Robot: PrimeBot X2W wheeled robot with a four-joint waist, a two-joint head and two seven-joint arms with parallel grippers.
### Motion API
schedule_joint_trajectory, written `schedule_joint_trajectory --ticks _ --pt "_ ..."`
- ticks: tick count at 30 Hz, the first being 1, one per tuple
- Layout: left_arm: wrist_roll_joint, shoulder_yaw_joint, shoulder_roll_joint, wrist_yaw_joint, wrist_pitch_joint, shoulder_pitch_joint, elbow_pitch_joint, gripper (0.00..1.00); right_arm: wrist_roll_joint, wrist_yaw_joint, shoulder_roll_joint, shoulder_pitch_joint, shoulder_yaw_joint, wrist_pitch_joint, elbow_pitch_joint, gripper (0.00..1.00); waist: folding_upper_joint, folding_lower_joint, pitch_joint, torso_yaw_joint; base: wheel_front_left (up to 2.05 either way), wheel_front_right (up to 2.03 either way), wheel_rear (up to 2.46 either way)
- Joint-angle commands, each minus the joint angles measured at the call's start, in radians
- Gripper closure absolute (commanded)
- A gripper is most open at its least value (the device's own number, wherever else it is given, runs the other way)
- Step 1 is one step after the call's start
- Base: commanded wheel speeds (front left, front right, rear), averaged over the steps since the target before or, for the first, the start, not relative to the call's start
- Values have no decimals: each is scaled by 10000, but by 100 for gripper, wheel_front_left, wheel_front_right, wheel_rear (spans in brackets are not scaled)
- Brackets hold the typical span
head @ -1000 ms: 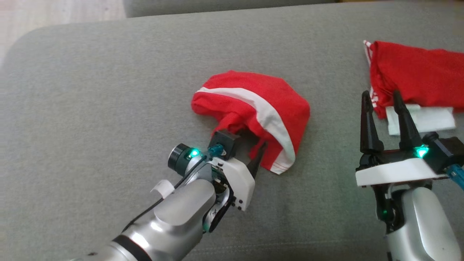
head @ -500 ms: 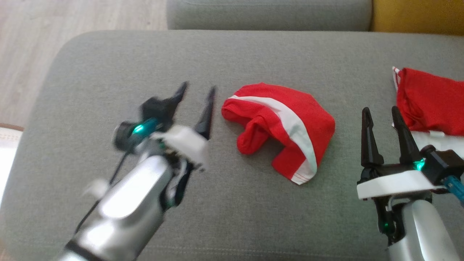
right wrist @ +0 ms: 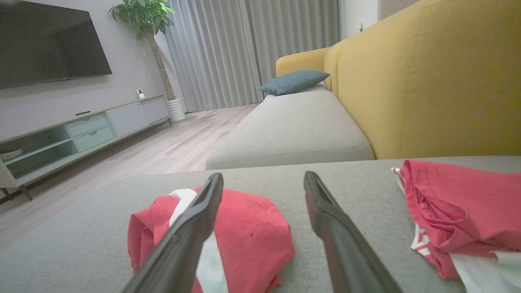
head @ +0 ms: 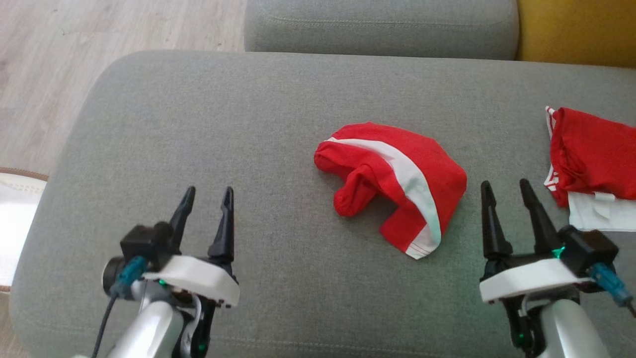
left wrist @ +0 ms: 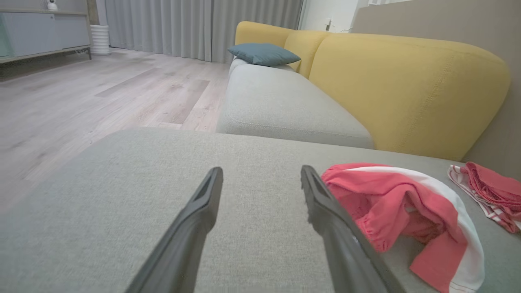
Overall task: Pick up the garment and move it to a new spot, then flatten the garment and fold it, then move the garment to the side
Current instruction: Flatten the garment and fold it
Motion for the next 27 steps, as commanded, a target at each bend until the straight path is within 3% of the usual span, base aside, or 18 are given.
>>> schedule_joint_trajectory --ticks 1,12,18,27 --pt "124 480 59 -71 -123 -457 -389 0 10 -9 -39 -235 302 -49 -283 0 -1 0 4 11 0 0 0" --pt "954 1282 -718 -994 -123 -202 68 0 96 -9 -39 124 1674 1361 578 0 -1 0 254 138 0 0 0" --pt "1293 1509 -1119 -1438 -124 -261 462 0 86 -9 -39 56 1626 2048 1284 0 -1 0 494 320 0 0 0" --pt "1630 1841 -1463 -1808 -124 -519 736 0 213 -9 -39 -408 1492 1923 1794 0 -1 0 960 567 0 0 0"
